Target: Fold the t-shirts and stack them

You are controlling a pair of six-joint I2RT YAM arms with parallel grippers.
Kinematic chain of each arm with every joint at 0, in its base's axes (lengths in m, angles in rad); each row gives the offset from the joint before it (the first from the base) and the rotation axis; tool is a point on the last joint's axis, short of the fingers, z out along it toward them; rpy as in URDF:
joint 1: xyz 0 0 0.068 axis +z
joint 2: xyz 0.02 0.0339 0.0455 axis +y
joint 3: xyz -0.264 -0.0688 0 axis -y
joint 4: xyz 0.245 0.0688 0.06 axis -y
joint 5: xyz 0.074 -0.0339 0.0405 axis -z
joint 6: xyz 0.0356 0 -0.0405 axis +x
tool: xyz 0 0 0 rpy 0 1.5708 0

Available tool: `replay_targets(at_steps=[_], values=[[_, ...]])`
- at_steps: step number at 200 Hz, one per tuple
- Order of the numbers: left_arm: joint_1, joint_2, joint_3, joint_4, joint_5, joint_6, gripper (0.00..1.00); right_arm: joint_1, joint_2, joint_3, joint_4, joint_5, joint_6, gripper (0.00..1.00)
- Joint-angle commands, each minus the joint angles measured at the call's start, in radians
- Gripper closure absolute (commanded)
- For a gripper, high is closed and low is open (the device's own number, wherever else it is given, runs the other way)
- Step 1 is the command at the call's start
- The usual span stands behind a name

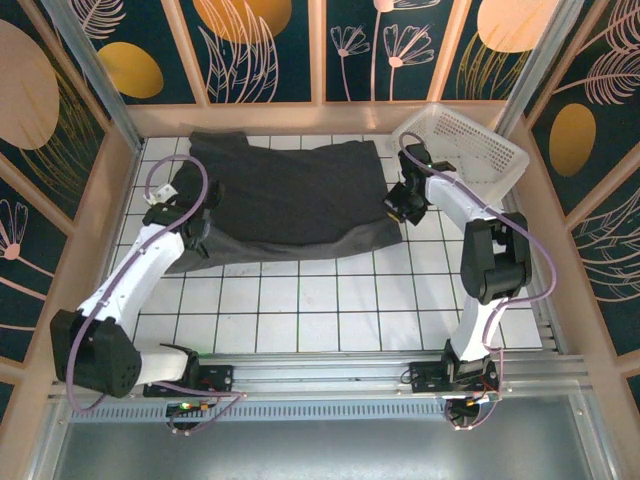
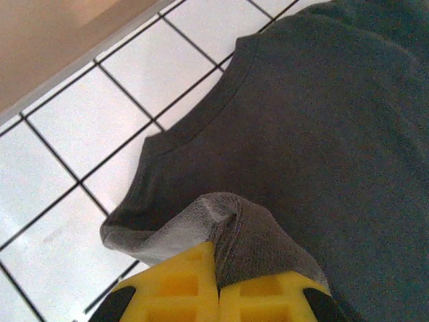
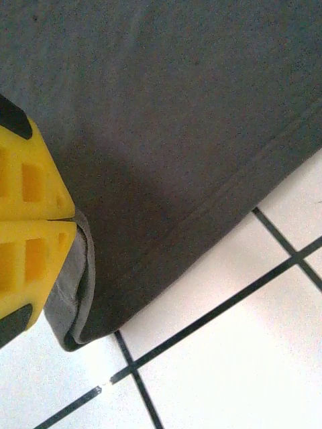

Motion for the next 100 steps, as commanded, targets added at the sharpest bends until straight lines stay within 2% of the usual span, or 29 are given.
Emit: replay_targets(at_steps=[1,44,100], values=[[0.031,0.056,0.065,0.071,-0.05,0.109,1.0,-0.01,0.031,0.067,-0.03,0.049,0.024,1.0],[0.082,0.15,0.106,0.111,-0.077,0.197,1.0,-0.01,0.086,0.125,-0.049,0.075,0.032,1.0],[0.117,0.235,0.124,0.153,-0.09,0.248,1.0,-0.011,0.16,0.225,-0.073,0.107,0.036,1.0]])
